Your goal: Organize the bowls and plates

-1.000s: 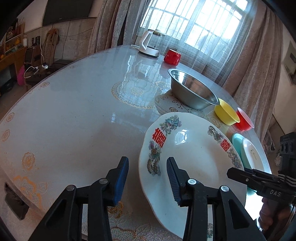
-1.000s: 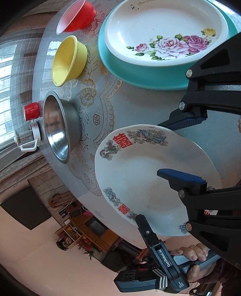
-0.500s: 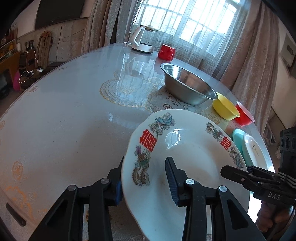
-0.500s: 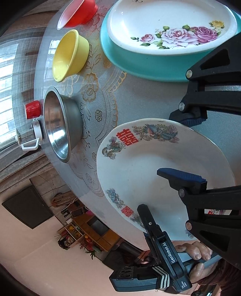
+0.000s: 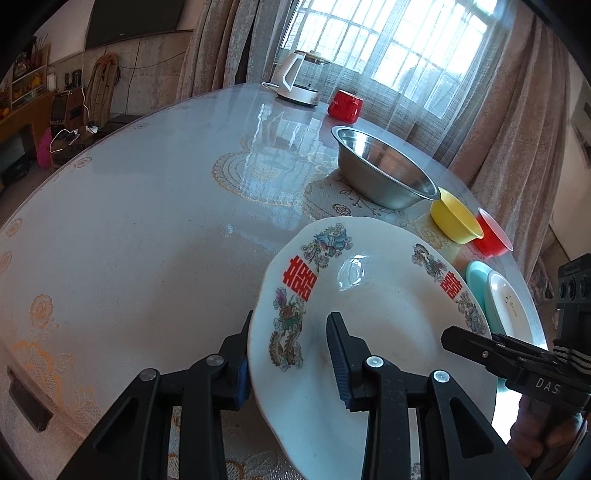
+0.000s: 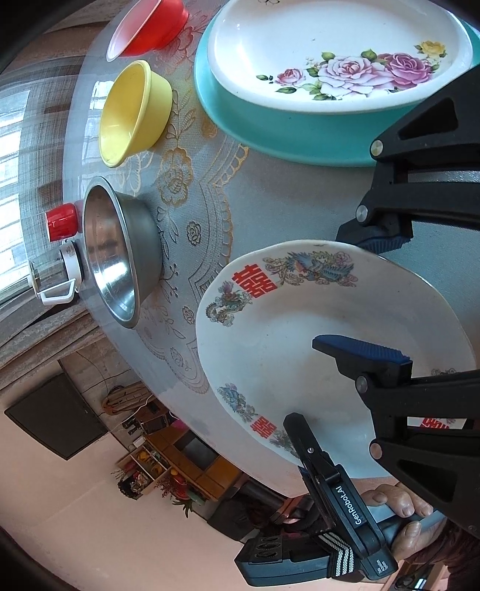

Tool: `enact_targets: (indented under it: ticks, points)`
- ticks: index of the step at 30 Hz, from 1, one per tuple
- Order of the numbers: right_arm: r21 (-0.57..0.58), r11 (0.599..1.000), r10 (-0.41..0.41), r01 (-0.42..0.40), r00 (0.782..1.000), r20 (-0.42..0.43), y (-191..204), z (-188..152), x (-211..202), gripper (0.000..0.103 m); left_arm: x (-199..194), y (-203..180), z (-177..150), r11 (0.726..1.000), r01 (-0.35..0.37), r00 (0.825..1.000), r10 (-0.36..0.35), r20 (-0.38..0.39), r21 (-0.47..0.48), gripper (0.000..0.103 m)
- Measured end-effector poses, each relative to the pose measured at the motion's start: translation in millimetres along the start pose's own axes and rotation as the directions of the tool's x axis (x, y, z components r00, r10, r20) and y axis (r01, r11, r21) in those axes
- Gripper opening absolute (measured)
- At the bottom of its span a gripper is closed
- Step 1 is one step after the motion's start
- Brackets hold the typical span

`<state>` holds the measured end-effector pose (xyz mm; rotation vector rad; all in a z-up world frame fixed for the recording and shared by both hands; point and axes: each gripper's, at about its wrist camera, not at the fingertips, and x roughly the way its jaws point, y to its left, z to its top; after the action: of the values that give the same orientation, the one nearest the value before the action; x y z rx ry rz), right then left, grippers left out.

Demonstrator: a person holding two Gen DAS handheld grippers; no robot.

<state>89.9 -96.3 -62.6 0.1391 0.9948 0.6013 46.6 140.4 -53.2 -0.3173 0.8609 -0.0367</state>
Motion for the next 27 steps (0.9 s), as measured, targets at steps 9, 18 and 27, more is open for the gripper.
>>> enact_targets:
  ticks: [9,18,27]
  points:
    - [-0.049,0.997,-0.060,0.061,0.998,0.011,7.9,-5.5,-2.1,0.039,-3.9,-3.2,-5.5,1.000,-0.025,1.000,0.025,0.001,0.000,0.036]
    - [-0.025,0.999,-0.038,0.038,0.999,0.000,0.3,-3.1,-12.6,0.035,-13.4,-9.6,-10.6,1.000,0.008,1.000,-0.009,0.010,0.005,0.036]
    - [-0.057,0.996,-0.064,0.063,0.998,-0.017,0.2,-9.3,-9.2,0.035,-10.1,-11.6,-14.3,0.999,-0.002,1.000,0.002,0.004,0.037,0.035]
